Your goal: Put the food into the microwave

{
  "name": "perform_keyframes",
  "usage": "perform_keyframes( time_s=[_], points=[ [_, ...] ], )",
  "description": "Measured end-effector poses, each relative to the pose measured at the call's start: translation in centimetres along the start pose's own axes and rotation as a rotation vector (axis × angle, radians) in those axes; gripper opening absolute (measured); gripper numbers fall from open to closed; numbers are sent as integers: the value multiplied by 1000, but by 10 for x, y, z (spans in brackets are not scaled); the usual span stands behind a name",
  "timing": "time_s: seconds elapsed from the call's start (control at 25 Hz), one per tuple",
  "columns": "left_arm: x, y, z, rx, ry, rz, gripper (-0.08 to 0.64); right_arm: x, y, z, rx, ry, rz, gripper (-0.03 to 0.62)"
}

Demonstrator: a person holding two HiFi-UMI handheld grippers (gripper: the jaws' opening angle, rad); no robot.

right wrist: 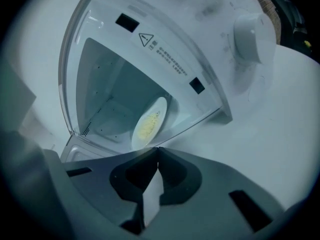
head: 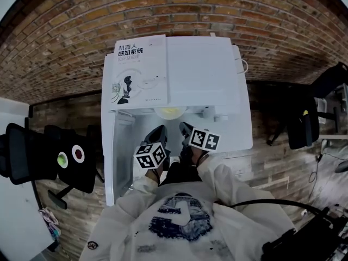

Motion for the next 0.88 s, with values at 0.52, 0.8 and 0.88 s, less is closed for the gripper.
perform_keyframes(
  time_s=[0.52,0.8,0.88],
  points=[
    [-29,10,-2,2,51,0,8,-22,4,-9,6,16,8,14],
    [-34,14,-5,7,60,7,8,-27,5,-12,5,17,7,14],
    [-36,15,-6,6,61,6,8,-28,5,-13,4,18,7,14]
  ],
)
Point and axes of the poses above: the fingertips, and each gripper's own axes: x backward along the fingers, y to its left, z out of its underside, the point moved 9 cm from there along x, backward along the fingers, and after that the axes turned 6 degrees about z, right-handed, at the moved point
